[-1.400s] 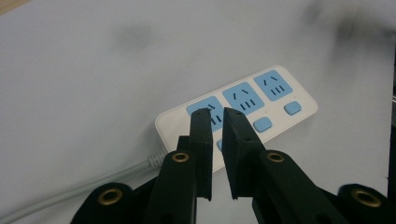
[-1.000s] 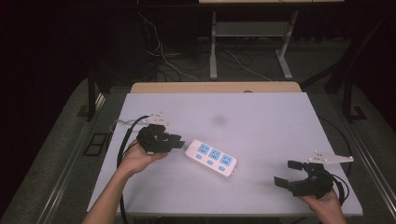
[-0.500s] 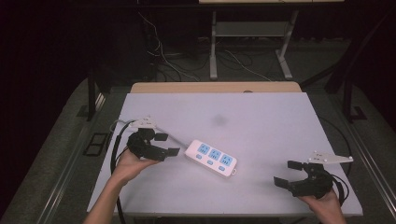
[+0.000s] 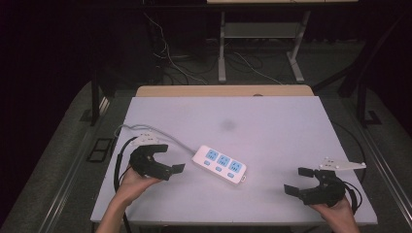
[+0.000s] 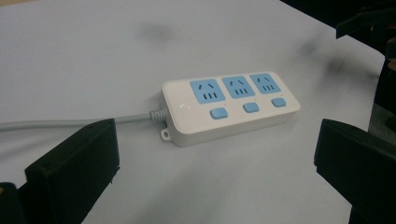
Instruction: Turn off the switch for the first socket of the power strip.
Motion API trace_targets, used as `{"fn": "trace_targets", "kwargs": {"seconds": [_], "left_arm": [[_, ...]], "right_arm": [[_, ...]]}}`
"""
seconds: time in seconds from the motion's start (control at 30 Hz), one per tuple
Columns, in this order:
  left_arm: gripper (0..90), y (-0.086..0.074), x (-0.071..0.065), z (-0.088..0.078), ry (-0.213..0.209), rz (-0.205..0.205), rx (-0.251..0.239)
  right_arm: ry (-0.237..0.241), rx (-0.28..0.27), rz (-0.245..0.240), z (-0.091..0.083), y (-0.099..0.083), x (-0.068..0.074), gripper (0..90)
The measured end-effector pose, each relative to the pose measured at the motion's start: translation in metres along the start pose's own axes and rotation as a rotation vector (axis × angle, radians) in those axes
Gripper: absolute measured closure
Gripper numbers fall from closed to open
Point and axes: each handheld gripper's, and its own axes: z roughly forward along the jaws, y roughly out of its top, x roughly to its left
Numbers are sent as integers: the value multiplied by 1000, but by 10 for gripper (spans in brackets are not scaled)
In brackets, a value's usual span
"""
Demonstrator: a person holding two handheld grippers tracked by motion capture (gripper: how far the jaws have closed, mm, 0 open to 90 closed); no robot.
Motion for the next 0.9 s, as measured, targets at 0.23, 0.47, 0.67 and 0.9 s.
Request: {"fn": "trace_targets", "kwargs": {"seconds": [0.23, 0.47, 0.67, 0.9], "left_arm": [[0, -17, -4, 5, -2, -7, -7], [0, -37, -6, 5, 4, -39, -39], [0, -51, -8, 5, 4, -67, -61], [0, -58, -12, 5, 6, -72, -67]], "right_arm": [[3, 4, -2, 1, 0, 1, 2], [5, 12, -3, 2, 0, 1, 2], [6, 16, -2, 3, 0, 2, 2], [7, 21, -4, 4, -1, 1, 1]]}}
